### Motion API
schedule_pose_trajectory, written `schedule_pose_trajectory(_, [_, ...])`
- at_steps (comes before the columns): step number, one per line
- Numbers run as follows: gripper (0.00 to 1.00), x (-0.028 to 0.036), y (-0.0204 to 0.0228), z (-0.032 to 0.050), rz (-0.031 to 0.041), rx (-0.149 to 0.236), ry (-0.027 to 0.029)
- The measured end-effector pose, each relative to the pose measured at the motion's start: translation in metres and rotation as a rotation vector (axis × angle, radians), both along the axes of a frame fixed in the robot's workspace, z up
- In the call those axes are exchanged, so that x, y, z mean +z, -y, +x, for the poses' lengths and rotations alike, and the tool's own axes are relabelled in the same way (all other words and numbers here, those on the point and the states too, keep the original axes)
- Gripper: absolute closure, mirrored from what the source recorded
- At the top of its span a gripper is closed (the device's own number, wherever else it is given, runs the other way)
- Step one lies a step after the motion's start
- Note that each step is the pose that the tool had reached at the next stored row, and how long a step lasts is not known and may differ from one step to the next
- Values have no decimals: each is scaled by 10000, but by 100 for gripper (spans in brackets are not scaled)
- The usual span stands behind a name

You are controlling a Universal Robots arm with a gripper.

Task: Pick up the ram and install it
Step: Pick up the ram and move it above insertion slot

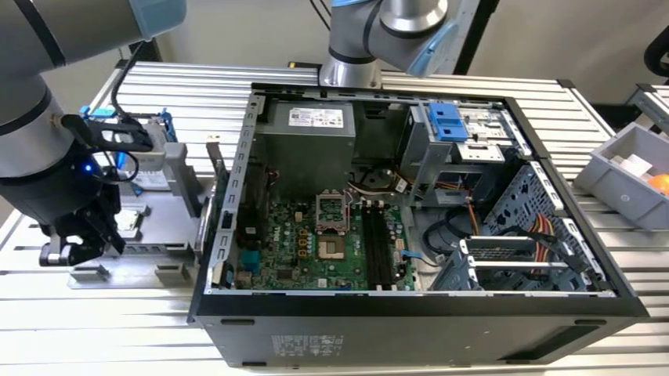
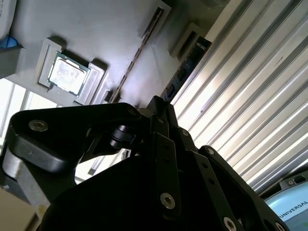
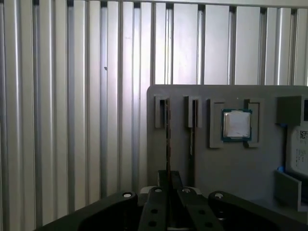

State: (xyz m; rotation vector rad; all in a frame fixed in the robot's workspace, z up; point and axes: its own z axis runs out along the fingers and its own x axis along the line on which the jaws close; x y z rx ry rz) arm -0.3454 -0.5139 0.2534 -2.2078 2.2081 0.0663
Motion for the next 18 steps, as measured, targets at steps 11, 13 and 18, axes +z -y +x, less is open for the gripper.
schedule_pose_trajectory(11, [100,123,0,0,0,0,0])
schedule_pose_trajectory(13, [100,143,0,0,0,-1,0])
schedule_pose_trajectory(18, [100,194,0,0,-1,0,-1])
